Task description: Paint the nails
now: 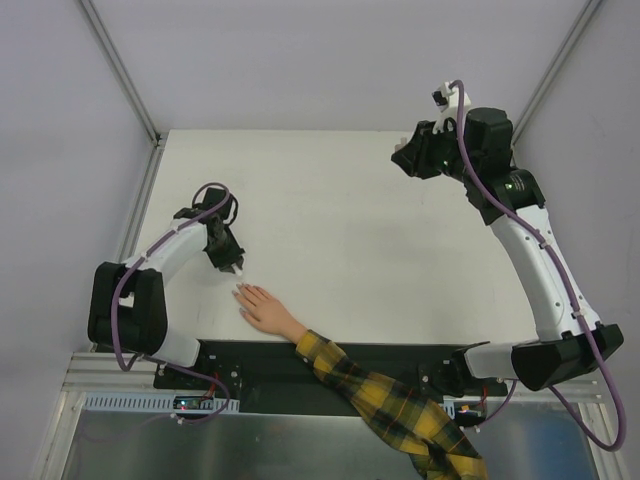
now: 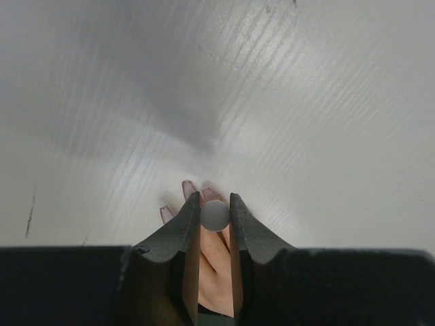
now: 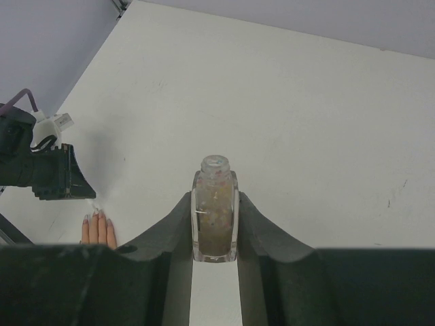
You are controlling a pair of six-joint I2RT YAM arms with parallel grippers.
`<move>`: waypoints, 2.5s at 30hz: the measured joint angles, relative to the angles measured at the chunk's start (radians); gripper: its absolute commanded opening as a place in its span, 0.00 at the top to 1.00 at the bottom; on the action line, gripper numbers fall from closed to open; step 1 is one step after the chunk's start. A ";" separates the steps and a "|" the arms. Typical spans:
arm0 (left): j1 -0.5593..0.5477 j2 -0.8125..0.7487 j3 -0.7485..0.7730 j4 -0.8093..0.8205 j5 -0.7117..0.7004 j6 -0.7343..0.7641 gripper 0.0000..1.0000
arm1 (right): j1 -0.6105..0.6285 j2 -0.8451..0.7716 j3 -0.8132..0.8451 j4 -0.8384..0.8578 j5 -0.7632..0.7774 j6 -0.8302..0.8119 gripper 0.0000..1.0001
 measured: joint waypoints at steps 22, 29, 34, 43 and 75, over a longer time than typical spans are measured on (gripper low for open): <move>0.000 -0.370 0.149 0.036 0.215 0.193 1.00 | 0.161 -0.246 -0.325 0.077 -0.006 -0.062 1.00; -0.012 -0.333 0.246 0.101 0.558 0.338 1.00 | 0.259 -0.278 -0.564 0.180 -0.124 -0.109 1.00; -0.084 -0.330 0.344 0.118 0.696 0.390 1.00 | 0.349 -0.286 -0.620 0.272 -0.225 -0.149 1.00; -0.311 -0.289 0.585 0.077 0.730 0.457 1.00 | 0.437 -0.283 -0.599 0.375 -0.295 -0.218 1.00; -0.553 -0.309 0.533 0.215 0.396 0.392 1.00 | 0.456 -0.300 -0.592 0.472 -0.244 -0.245 1.00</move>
